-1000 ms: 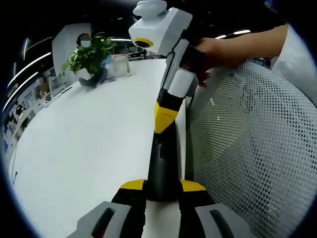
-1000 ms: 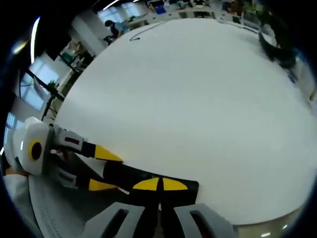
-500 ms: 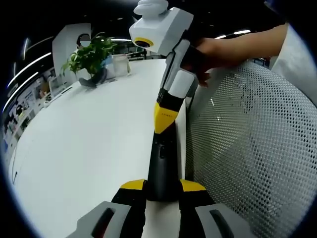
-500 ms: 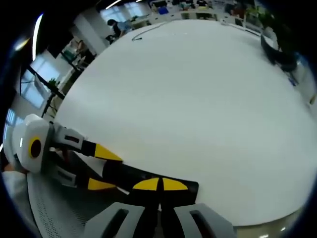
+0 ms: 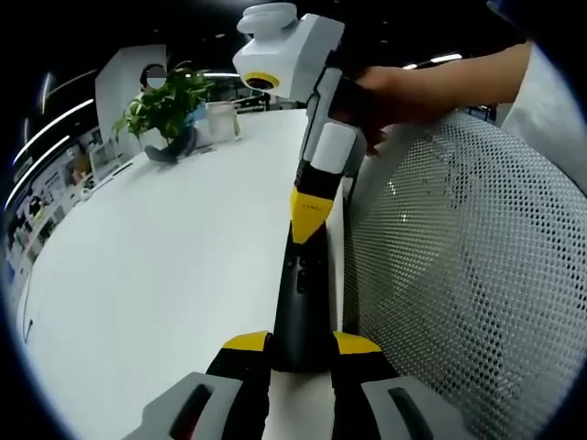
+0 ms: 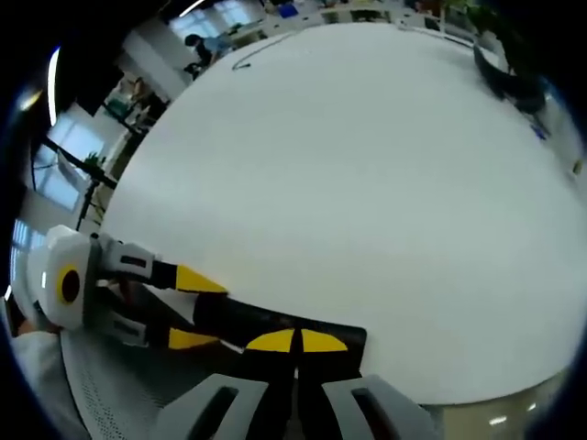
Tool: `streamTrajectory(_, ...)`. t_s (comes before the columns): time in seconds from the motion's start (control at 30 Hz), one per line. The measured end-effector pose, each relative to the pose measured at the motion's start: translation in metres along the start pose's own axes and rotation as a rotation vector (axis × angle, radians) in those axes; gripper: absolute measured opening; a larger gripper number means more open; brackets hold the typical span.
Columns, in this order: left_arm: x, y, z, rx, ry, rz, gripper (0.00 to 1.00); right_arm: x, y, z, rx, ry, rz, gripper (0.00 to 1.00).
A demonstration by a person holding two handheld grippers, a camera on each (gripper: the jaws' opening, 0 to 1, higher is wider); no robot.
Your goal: Press the specified remote control buttons in sequence, fully releasing each button before pressing the next.
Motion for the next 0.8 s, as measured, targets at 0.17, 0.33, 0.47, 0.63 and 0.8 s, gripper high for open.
streamTrajectory(0.17, 0.0002, -0.0002, -0.0001, 0.0, -0.001, -0.001, 0.24, 0.0002, -0.0017, 0.0058, 0.032, 0.017, 0.003, 0.0)
streamTrajectory(0.33, 0.0002, -0.0003, -0.0003, 0.0, -0.001, -0.001, 0.24, -0.002, -0.0009, 0.0083, 0.052, 0.027, 0.015, 0.0)
streamTrajectory(0.47, 0.0003, -0.0002, -0.0003, 0.0, -0.002, -0.002, 0.24, -0.0033, -0.0002, 0.0101, 0.06, 0.021, 0.021, 0.0)
streamTrajectory(0.63, 0.0003, -0.0001, -0.0004, 0.0, -0.003, -0.003, 0.24, -0.0041, 0.0012, 0.0087, 0.047, -0.001, 0.021, 0.0)
streamTrajectory(0.8, 0.0004, -0.0002, -0.0005, 0.0, -0.005, -0.003, 0.24, -0.0043, 0.002, 0.0096, 0.035, -0.039, 0.022, 0.0)
Point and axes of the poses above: the point that each gripper's makers call its tool centre point, and the gripper's own axes: y roughly forward along the fingers, z roughly to its left, x roughly out of its top, the point moved 1 cm from there along -y, roughly backward along the fingers, and after that the axes turned 8 degrees about -z, right-handed, at the moved point
